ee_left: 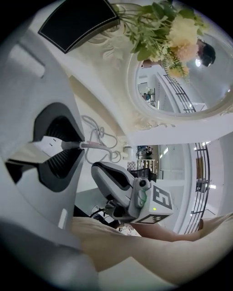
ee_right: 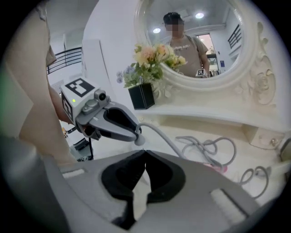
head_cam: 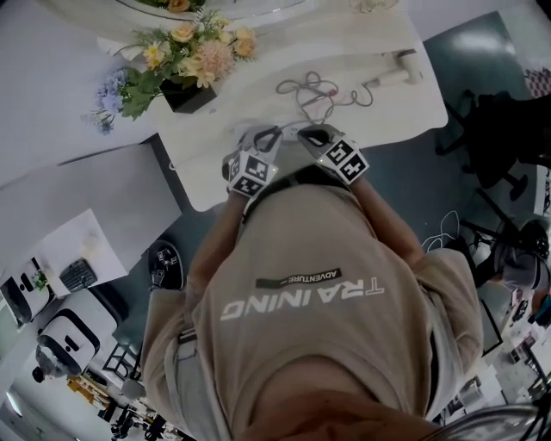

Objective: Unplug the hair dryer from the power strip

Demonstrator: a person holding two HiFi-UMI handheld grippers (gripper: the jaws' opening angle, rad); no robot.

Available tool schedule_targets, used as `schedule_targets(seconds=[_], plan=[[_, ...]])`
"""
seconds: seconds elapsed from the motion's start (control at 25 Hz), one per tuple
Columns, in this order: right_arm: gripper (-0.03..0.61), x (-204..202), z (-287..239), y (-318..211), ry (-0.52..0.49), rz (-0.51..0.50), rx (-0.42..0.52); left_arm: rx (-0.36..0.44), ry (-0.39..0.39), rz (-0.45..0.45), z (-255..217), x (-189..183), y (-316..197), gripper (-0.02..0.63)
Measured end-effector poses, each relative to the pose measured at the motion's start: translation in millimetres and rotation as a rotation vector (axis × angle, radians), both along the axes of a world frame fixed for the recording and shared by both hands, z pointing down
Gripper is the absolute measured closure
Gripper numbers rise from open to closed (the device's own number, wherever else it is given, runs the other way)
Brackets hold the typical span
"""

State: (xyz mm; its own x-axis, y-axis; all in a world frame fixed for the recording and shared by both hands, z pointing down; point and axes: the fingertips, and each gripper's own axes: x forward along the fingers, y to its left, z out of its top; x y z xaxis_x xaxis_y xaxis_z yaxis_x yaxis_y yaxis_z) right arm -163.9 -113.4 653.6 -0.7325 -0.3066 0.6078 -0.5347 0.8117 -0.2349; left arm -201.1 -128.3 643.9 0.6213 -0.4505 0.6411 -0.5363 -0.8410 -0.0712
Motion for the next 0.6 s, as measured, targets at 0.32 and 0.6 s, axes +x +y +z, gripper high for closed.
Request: schedule_targets(seconds=[0.32,0.6], plan=[[0.574,28,-92,-14,-0.145,0.083,0.179,0.015,0.047,-0.027,-27,5,-7,0.558],[0.574,43,-159,-23,-0.236,0.106,0.299,0.002,0.072,-0.039,-51,12,-8,0.558]])
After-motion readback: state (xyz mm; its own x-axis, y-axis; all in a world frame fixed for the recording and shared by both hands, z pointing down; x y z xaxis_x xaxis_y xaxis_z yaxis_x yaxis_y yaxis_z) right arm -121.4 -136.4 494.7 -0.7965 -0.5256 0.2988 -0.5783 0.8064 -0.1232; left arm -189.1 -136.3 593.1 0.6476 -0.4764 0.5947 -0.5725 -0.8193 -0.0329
